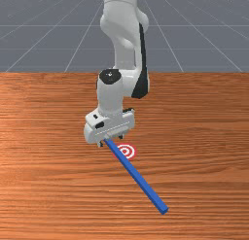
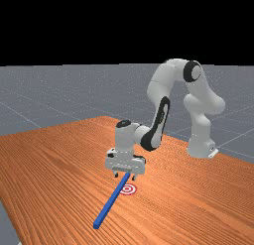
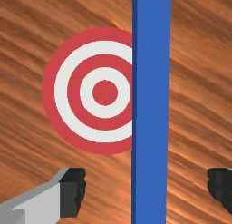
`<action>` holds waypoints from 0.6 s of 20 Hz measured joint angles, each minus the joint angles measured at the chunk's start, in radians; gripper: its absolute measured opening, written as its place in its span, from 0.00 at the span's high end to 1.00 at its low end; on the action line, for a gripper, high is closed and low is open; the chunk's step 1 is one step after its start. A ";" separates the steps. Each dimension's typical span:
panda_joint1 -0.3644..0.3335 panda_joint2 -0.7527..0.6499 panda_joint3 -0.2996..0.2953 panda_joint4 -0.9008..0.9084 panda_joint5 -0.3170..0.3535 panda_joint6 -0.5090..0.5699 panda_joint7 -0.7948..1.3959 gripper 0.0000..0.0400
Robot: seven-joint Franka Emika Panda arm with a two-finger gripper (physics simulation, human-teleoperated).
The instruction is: Pull the pivot to the target area
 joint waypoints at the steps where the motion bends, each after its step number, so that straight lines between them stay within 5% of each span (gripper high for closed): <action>1: 0.013 0.000 -0.015 -0.001 -0.015 0.003 0.016 0.00; 11: 0.036 0.005 -0.049 0.002 -0.047 0.008 0.043 0.00; 12: -0.013 0.007 -0.012 0.010 -0.011 -0.001 -0.019 0.00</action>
